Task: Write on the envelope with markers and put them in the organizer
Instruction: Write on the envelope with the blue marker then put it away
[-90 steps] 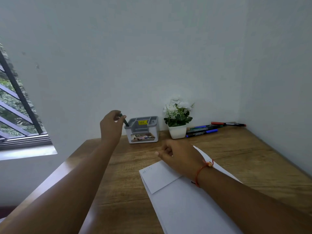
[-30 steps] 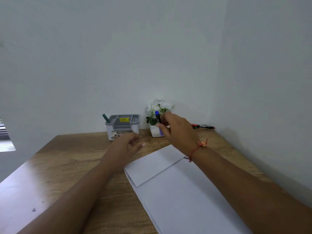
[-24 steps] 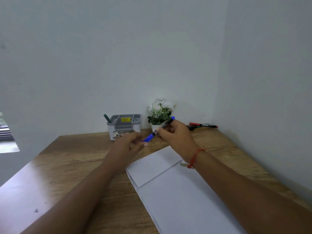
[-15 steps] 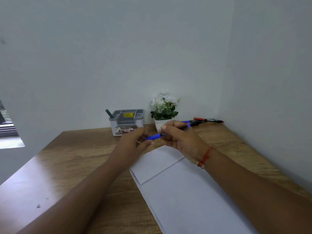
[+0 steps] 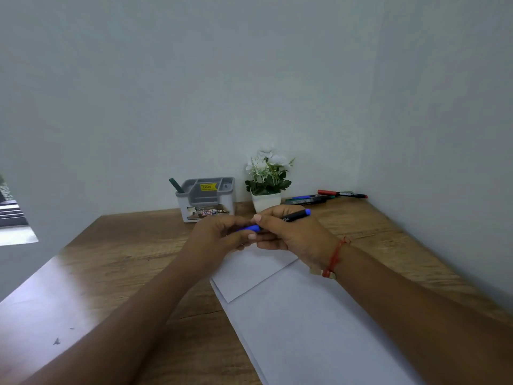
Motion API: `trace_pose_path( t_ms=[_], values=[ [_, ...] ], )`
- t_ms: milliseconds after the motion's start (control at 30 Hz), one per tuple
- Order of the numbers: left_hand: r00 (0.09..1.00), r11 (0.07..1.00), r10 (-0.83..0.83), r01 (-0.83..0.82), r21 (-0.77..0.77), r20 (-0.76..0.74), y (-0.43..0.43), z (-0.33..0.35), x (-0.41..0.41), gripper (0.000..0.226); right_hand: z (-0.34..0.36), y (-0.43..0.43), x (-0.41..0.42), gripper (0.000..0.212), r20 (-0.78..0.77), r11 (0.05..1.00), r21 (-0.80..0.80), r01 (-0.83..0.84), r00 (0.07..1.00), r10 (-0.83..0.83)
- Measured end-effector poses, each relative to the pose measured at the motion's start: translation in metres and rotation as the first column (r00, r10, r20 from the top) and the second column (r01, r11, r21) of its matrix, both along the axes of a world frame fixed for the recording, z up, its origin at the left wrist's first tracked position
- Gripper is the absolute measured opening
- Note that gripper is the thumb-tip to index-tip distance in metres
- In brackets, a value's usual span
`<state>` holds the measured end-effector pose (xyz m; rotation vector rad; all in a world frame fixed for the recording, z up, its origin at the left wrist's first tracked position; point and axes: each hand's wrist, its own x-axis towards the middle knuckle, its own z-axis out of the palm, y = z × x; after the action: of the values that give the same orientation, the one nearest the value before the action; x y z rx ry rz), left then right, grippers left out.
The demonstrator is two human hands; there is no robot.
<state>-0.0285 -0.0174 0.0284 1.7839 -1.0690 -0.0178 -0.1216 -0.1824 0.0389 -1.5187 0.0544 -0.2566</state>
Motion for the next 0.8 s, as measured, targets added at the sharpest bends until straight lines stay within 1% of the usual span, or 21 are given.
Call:
trace_pose_path(
  t_ms=[67, 167, 233, 333, 400, 500, 533, 600, 633, 700, 767, 800],
  values=[
    [0.998, 1.0, -0.003, 0.001, -0.029, -0.071, 0.0, 0.002, -0.001, 0.023, 0.002, 0.001, -0.001, 0.021, 0.007, 0.999, 0.027, -0.035, 0.999, 0.035],
    [0.991, 0.998, -0.002, -0.005, -0.058, -0.131, -0.001, 0.005, -0.004, 0.026, 0.004, 0.002, -0.002, 0.019, 0.004, 0.993, 0.103, -0.052, 0.999, 0.051],
    [0.99, 0.998, -0.008, -0.001, -0.06, -0.14, -0.001, 0.005, -0.003, 0.026, 0.005, 0.003, -0.002, 0.022, 0.005, 0.991, 0.117, -0.059, 0.998, 0.059],
    [0.996, 1.0, 0.006, -0.008, -0.023, -0.093, 0.004, 0.004, 0.003, 0.025, 0.005, 0.003, -0.002, 0.022, -0.008, 0.992, 0.103, -0.069, 0.997, 0.071],
    [0.999, 0.999, 0.028, -0.027, 0.04, -0.029, 0.007, 0.004, 0.007, 0.027, 0.007, 0.002, -0.003, 0.025, -0.047, 0.994, 0.086, -0.064, 0.997, 0.068],
    [0.995, 0.987, 0.09, -0.094, 0.129, 0.043, 0.011, 0.002, 0.014, 0.039, 0.01, -0.001, -0.005, 0.035, -0.108, 0.999, 0.045, -0.026, 0.994, 0.031],
    [0.991, 0.98, 0.12, -0.128, 0.149, 0.062, 0.013, 0.002, 0.016, 0.038, 0.011, -0.003, -0.005, 0.043, -0.124, 1.0, 0.023, -0.001, 0.992, 0.004],
    [0.982, 0.966, 0.16, -0.178, 0.19, 0.104, 0.017, 0.005, 0.019, 0.027, 0.012, -0.003, -0.005, 0.061, -0.134, 0.999, -0.022, 0.031, 0.99, -0.034],
    [0.98, 0.959, 0.168, -0.189, 0.211, 0.11, 0.019, 0.006, 0.019, 0.02, 0.011, -0.002, -0.004, 0.071, -0.132, 0.998, -0.039, 0.041, 0.99, -0.046],
    [0.982, 0.948, 0.164, -0.183, 0.261, 0.095, 0.021, 0.009, 0.021, 0.016, 0.009, 0.003, -0.003, 0.084, -0.131, 0.997, -0.062, 0.053, 0.989, -0.06],
    [0.988, 0.918, 0.138, -0.152, 0.366, 0.065, 0.024, 0.009, 0.025, 0.013, 0.004, 0.009, -0.001, 0.082, -0.129, 0.996, -0.081, 0.049, 0.99, -0.06],
    [0.991, 0.893, 0.124, -0.137, 0.428, 0.057, 0.026, 0.008, 0.028, 0.011, 0.0, 0.012, 0.0, 0.076, -0.127, 0.995, -0.09, 0.049, 0.99, -0.06]
  ],
)
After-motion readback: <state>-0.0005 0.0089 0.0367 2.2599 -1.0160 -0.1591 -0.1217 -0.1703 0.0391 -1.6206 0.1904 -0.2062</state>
